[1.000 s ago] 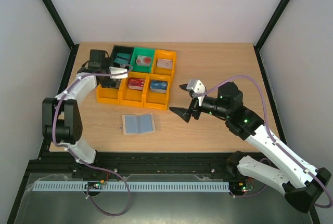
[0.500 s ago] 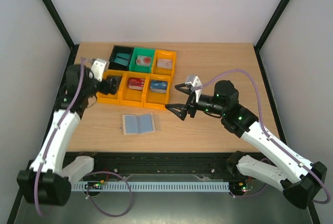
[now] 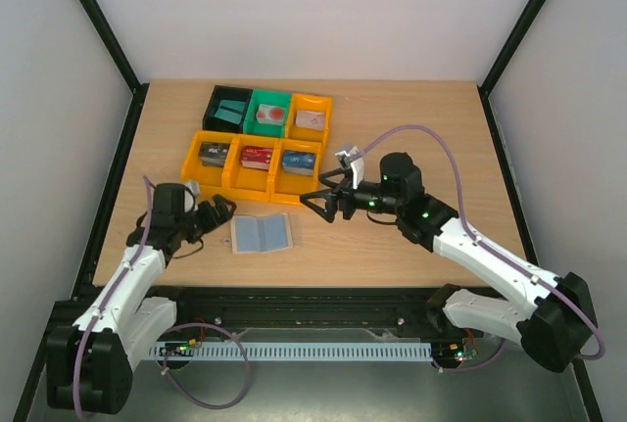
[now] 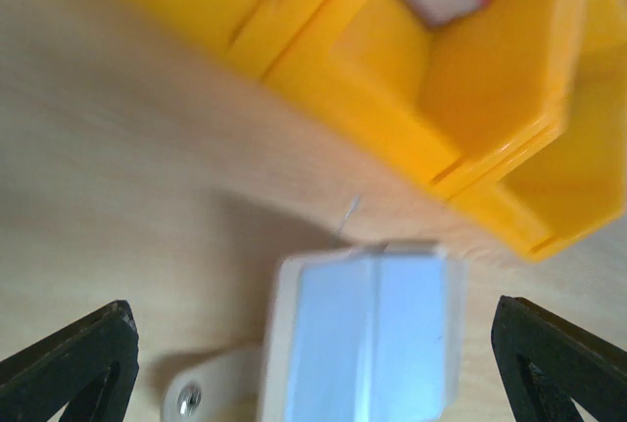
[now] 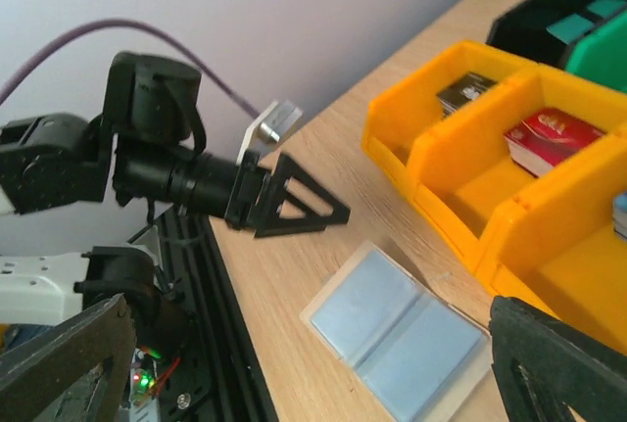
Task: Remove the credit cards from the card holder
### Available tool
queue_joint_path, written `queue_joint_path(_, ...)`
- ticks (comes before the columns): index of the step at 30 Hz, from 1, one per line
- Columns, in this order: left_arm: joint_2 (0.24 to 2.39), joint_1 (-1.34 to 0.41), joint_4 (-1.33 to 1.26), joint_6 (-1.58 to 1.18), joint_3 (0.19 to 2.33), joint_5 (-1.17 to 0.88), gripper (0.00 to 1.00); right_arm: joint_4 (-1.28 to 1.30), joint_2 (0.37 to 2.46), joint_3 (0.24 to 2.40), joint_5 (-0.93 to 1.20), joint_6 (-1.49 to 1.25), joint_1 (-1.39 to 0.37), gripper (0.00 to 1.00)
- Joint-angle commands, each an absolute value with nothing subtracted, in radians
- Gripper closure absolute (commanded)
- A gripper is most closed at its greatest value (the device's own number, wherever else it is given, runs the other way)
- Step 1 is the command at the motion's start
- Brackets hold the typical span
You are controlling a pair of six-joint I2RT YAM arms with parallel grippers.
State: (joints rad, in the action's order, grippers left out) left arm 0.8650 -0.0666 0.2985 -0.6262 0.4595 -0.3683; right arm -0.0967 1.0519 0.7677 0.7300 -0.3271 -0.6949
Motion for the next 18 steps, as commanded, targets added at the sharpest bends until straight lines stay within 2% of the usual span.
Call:
queue_joint_path(1,0.864,-0.122,0.269,-0.769,0.34,-0.404,0.01,-0.119,1.103,0.754,0.659,-0.398,-0.717,0.04)
queue_joint_path(8,0.895,-0.199,0.139,-0.822,0.217,-0.422,0.03,-0.035,1.284,0.782,0.558,-0.394,-0.829,0.1)
queue_joint_path(13,0.91,-0.234,0.049,-0.849,0.19,-0.439,0.16,0.046,1.413,0.822,0.494,-0.408,-0.88,0.21)
queue_joint_path(18,0.916,-0.257,-0.009,-0.859,0.175,-0.455,0.24,-0.015,1.508,0.8,0.468,-0.492,-0.902,0.36)
